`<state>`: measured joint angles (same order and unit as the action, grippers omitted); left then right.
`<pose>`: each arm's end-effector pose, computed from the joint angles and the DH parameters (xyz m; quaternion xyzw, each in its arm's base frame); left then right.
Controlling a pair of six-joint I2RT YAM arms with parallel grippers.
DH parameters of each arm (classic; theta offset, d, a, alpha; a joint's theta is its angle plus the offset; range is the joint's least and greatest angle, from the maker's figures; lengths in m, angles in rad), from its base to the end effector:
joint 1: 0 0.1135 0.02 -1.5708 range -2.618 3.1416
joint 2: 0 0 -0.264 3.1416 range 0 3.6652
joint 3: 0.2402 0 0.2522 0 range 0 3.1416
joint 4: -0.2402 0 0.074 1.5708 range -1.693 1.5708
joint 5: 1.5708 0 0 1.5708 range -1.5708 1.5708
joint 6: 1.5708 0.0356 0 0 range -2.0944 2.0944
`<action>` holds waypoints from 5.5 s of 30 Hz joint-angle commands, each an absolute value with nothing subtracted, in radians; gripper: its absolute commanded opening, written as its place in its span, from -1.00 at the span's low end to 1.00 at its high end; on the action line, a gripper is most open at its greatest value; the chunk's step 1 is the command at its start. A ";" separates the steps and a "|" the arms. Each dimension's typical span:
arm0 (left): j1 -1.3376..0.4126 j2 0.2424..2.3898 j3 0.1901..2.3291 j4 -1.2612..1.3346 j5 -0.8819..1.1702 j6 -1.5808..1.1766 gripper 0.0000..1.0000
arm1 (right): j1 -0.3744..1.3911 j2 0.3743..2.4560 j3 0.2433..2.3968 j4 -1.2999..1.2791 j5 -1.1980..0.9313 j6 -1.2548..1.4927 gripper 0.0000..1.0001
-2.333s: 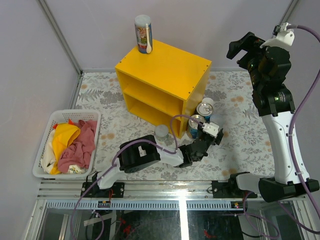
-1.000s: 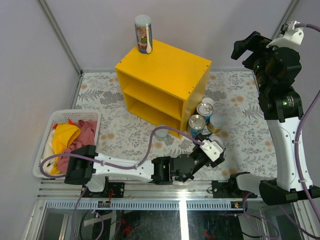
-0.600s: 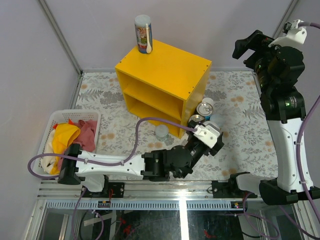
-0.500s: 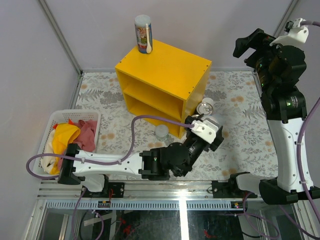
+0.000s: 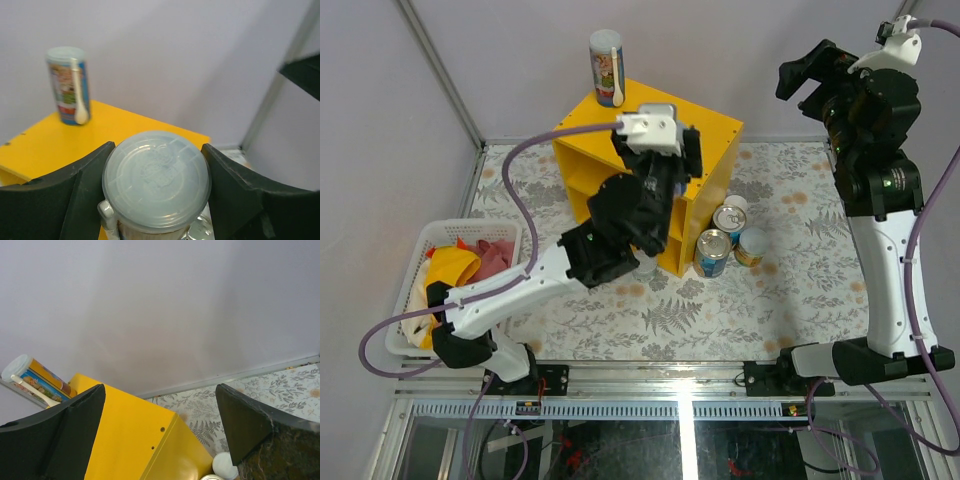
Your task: Place and organize the canned foods onto the counter
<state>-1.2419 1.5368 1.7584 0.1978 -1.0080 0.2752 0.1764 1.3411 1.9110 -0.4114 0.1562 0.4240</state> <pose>0.1324 -0.2948 0.5276 0.0339 0.6247 -0.1086 0.7726 0.2388 0.0369 0.5705 0.1388 0.6346 0.1759 0.7396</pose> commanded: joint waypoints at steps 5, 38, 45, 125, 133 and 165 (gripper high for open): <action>-1.013 1.545 1.942 0.102 -0.969 0.150 -1.00 | 0.174 1.382 1.985 -0.349 0.100 0.450 0.97; -0.546 1.897 2.324 -0.100 -0.989 0.141 -1.00 | 0.175 1.491 1.965 -0.200 0.013 0.515 0.96; -0.511 1.890 2.282 -0.107 -0.929 0.069 -1.00 | 0.175 1.510 1.973 -0.192 0.007 0.515 0.96; -0.507 1.797 2.205 -0.286 -0.846 -0.085 0.77 | 0.228 1.500 2.020 -0.253 0.020 0.469 0.97; -0.524 1.704 2.131 -0.185 -0.904 -0.034 0.86 | 0.228 1.489 2.011 -0.265 0.020 0.464 0.97; -1.363 1.215 1.225 0.190 -1.355 0.004 0.86 | 0.228 1.148 1.542 -0.371 0.142 0.403 0.97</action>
